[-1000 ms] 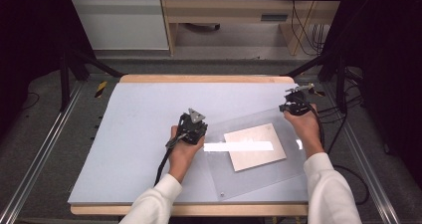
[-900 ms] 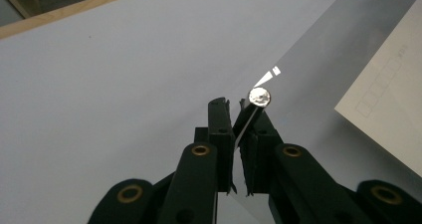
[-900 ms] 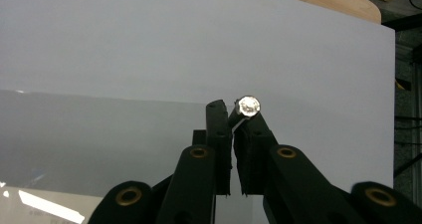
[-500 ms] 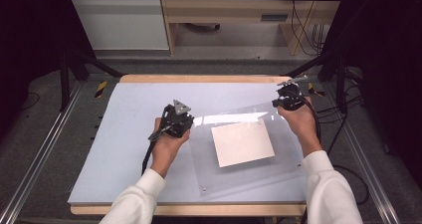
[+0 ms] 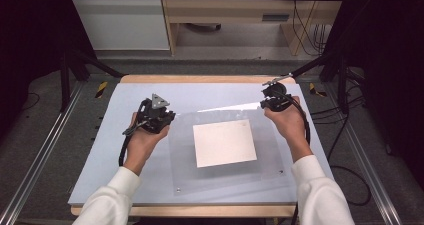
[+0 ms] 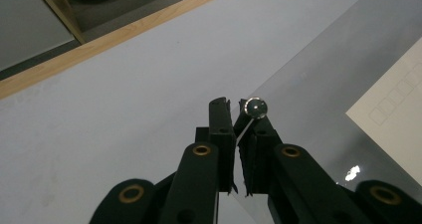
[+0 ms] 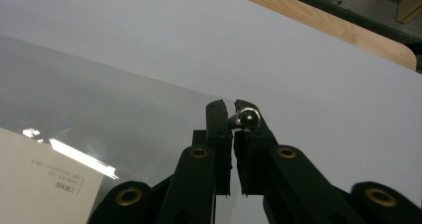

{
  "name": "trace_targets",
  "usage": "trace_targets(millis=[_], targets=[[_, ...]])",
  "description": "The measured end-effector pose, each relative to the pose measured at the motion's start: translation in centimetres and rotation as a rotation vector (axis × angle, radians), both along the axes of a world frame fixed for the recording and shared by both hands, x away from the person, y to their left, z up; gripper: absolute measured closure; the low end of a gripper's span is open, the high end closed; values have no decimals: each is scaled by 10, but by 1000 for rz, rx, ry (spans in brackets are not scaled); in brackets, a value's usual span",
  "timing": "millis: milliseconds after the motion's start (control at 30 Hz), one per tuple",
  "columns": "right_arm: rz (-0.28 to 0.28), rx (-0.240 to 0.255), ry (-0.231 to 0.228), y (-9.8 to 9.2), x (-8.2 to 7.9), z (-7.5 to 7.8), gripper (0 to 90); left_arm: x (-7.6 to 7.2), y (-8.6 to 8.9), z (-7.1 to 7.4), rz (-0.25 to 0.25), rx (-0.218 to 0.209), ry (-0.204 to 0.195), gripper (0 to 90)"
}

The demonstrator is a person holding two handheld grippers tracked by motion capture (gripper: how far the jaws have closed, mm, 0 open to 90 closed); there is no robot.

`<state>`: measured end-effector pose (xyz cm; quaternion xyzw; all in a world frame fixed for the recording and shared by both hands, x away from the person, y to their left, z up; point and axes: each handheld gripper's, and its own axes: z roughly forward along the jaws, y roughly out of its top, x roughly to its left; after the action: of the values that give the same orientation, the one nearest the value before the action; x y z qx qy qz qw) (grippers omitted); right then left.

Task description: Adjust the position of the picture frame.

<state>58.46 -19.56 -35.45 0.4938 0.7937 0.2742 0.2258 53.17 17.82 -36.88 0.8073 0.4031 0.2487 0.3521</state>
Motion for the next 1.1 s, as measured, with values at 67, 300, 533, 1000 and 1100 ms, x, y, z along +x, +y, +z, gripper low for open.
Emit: trace_targets(millis=[67,300,533,1000,1100], targets=[[-1,2,-1,3,-2,1,859,0,3,2,-5,9,-1,842],[2,-8,7,13,-14,4,859,0,15,6,-21,13,3,842],[-7,-7,15,20,-26,2,858,3,22,9,-46,40,10,843],[-12,-15,61,25,-41,-17,858,14,26,-4,-79,64,53,843],[-10,-22,75,26,-41,-23,858,16,27,-13,-75,51,63,843]])
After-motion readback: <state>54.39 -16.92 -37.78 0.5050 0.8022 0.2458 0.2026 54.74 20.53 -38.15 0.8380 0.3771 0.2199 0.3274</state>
